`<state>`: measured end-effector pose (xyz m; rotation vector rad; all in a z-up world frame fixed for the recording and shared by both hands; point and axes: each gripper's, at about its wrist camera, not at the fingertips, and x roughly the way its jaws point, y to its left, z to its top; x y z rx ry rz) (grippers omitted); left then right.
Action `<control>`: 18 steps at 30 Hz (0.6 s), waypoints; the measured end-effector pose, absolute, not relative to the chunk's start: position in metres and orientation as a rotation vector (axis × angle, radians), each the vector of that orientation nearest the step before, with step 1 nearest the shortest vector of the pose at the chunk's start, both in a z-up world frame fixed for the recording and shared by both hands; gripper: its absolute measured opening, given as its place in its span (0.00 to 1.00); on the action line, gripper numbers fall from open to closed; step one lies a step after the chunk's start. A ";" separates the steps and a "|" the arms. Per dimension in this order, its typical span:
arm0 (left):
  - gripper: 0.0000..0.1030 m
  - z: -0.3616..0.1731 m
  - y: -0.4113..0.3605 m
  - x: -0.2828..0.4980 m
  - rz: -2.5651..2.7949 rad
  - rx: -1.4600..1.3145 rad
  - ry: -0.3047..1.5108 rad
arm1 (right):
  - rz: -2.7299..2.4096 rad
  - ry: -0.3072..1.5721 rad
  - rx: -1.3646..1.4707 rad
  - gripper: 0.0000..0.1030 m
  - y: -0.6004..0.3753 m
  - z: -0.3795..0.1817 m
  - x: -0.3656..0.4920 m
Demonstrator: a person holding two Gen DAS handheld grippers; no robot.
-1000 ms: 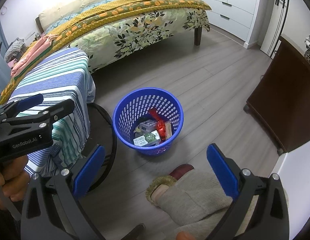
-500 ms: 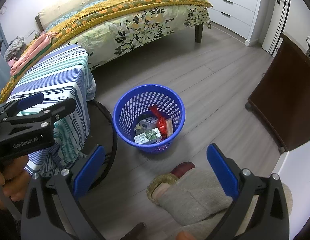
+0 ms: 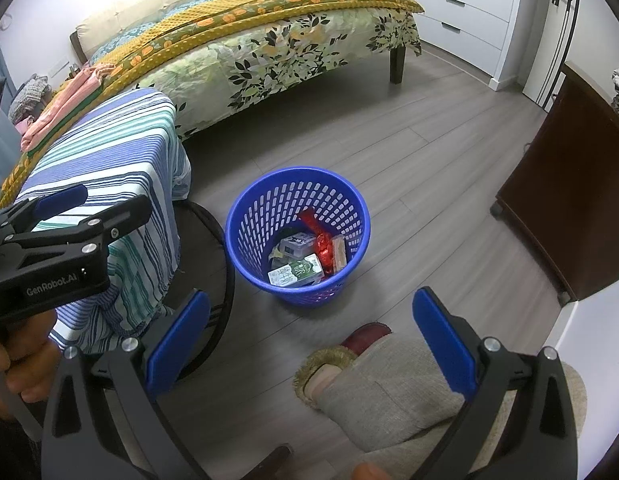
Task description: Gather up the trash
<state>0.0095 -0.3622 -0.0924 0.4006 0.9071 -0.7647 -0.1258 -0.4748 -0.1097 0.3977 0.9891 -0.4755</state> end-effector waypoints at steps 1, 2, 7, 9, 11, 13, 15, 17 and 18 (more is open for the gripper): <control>0.95 -0.093 -0.362 0.010 -0.765 0.401 0.908 | -0.475 0.989 0.399 0.96 -0.475 -0.110 -0.126; 0.95 -0.092 -0.363 0.009 -0.764 0.400 0.908 | -0.475 0.989 0.400 0.96 -0.475 -0.110 -0.126; 0.95 -0.094 -0.362 0.010 -0.764 0.402 0.905 | -0.477 0.987 0.398 0.96 -0.474 -0.110 -0.126; 0.95 -0.094 -0.361 0.011 -0.764 0.404 0.903 | -0.481 0.984 0.398 0.96 -0.473 -0.111 -0.126; 0.95 -0.094 -0.360 0.011 -0.766 0.407 0.901 | -0.481 0.984 0.399 0.96 -0.473 -0.111 -0.126; 0.95 -0.094 -0.360 0.011 -0.767 0.407 0.901 | -0.482 0.984 0.399 0.96 -0.473 -0.111 -0.126; 0.95 -0.092 -0.361 0.011 -0.769 0.411 0.900 | -0.481 0.985 0.399 0.96 -0.473 -0.111 -0.126; 0.95 -0.092 -0.360 0.011 -0.770 0.411 0.900 | -0.482 0.986 0.398 0.96 -0.473 -0.111 -0.127; 0.95 -0.092 -0.360 0.011 -0.770 0.412 0.900 | -0.482 0.986 0.398 0.96 -0.474 -0.111 -0.126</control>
